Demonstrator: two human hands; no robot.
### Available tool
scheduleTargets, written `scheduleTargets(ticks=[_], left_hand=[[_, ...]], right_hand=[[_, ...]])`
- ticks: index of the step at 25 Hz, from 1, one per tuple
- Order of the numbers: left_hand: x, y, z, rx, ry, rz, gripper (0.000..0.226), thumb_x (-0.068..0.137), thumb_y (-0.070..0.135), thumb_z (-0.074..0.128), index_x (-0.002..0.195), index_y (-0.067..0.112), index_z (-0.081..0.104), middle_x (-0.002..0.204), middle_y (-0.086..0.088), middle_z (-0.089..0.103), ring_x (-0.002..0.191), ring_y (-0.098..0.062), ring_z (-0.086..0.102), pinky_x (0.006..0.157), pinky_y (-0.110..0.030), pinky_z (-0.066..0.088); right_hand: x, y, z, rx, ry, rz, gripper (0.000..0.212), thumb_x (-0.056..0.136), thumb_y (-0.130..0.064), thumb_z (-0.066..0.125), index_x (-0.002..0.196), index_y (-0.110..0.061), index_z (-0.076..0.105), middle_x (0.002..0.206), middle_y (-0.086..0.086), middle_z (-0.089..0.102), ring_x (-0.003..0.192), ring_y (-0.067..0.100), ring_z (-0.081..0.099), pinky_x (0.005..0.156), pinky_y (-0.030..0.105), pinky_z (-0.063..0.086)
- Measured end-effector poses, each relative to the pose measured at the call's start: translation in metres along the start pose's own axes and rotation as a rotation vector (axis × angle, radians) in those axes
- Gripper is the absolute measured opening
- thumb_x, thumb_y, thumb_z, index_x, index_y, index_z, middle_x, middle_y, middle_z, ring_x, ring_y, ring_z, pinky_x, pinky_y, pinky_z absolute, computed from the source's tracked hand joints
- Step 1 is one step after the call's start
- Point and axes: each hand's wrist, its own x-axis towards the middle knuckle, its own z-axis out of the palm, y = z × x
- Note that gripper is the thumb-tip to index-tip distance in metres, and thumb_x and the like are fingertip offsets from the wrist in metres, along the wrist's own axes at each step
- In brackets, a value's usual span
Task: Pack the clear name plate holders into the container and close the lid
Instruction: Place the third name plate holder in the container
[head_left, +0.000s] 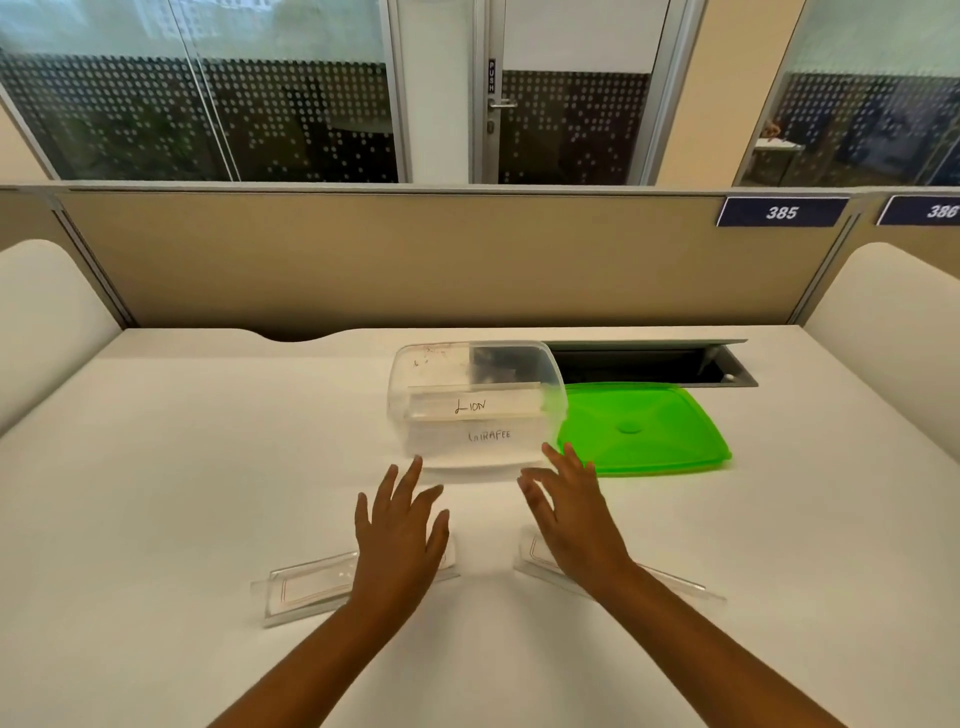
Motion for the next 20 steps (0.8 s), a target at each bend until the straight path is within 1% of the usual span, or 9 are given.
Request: scheduleTargets(ticks=[4,7,8,10,12,14,16,18,20], left_hand=[[-0.036,0.000,0.001,-0.012,0.005,-0.027,0.034,0.094,0.032,0.040,0.125,0.025,0.052,0.153,0.002,0.026,0.144,-0.021,0.015,0.116,-0.049,0.008],[-0.069,-0.004,-0.002,0.040,0.057,0.064,0.049,0.092,0.042,0.025,0.125,0.020,0.054,0.145,-0.003,0.041,0.139,-0.024,0.030,0.112,-0.050,0.017],[-0.079,-0.009,-0.002,0.047,0.072,0.061,0.055,0.091,0.045,0.018,0.126,0.020,0.052,0.144,-0.003,0.043,0.138,-0.022,0.028,0.113,-0.048,0.017],[-0.096,-0.022,-0.003,0.050,0.084,0.031,0.051,0.089,0.040,0.023,0.129,0.020,0.049,0.144,-0.004,0.043,0.136,-0.017,0.023,0.116,-0.042,0.011],[-0.106,-0.033,-0.004,0.061,0.085,0.032,0.050,0.084,0.031,0.031,0.130,0.020,0.044,0.144,-0.006,0.043,0.137,-0.014,0.017,0.115,-0.032,0.000],[-0.112,-0.043,-0.005,0.072,0.112,0.034,0.052,0.083,0.030,0.032,0.133,0.020,0.038,0.146,-0.004,0.037,0.141,-0.006,0.006,0.114,-0.027,-0.003],[-0.115,-0.053,-0.004,0.051,0.163,-0.004,0.057,0.082,0.031,0.031,0.137,0.017,0.034,0.148,-0.004,0.030,0.143,-0.005,0.003,0.116,-0.033,0.006],[-0.115,-0.062,-0.005,0.018,0.228,-0.093,0.061,0.083,0.032,0.033,0.140,0.012,0.029,0.151,-0.008,0.027,0.142,-0.018,0.016,0.114,-0.044,0.015],[-0.112,-0.068,-0.007,-0.050,0.297,-0.253,0.063,0.085,0.027,0.041,0.142,0.007,0.023,0.153,-0.011,0.022,0.142,-0.026,0.020,0.114,-0.045,0.014]], right_hand=[[-0.031,-0.012,0.025,0.082,-0.015,-0.032,0.036,0.097,-0.038,0.035,0.122,-0.023,0.055,0.152,0.001,0.030,0.145,0.015,0.008,0.116,0.030,-0.005],[-0.061,-0.017,0.049,-0.015,-0.046,-0.059,0.040,0.096,-0.044,0.030,0.127,-0.028,0.050,0.155,-0.004,0.024,0.145,0.011,0.000,0.113,0.028,-0.016],[-0.070,-0.017,0.055,-0.049,-0.041,-0.079,0.042,0.096,-0.045,0.029,0.129,-0.028,0.048,0.156,-0.005,0.020,0.145,0.011,-0.004,0.113,0.027,-0.019],[-0.084,-0.016,0.061,-0.107,-0.024,-0.148,0.044,0.096,-0.046,0.028,0.132,-0.027,0.045,0.157,-0.004,0.016,0.144,0.011,-0.009,0.112,0.025,-0.024],[-0.089,-0.015,0.064,-0.132,-0.038,-0.214,0.044,0.096,-0.042,0.031,0.135,-0.023,0.042,0.157,-0.003,0.014,0.143,0.013,-0.012,0.112,0.023,-0.022],[-0.093,-0.013,0.068,-0.142,-0.088,-0.252,0.046,0.097,-0.039,0.033,0.139,-0.020,0.037,0.157,-0.001,0.012,0.143,0.014,-0.012,0.112,0.022,-0.020],[-0.096,-0.010,0.072,-0.175,-0.144,-0.252,0.050,0.097,-0.039,0.032,0.143,-0.019,0.030,0.158,0.000,0.008,0.144,0.016,-0.010,0.113,0.022,-0.019],[-0.097,-0.006,0.075,-0.203,-0.156,-0.222,0.053,0.097,-0.040,0.033,0.144,-0.017,0.026,0.158,0.002,0.007,0.145,0.019,-0.006,0.115,0.025,-0.014],[-0.098,-0.004,0.077,-0.199,-0.154,-0.198,0.055,0.097,-0.040,0.034,0.145,-0.015,0.024,0.157,0.003,0.009,0.146,0.020,-0.001,0.116,0.032,-0.009]])
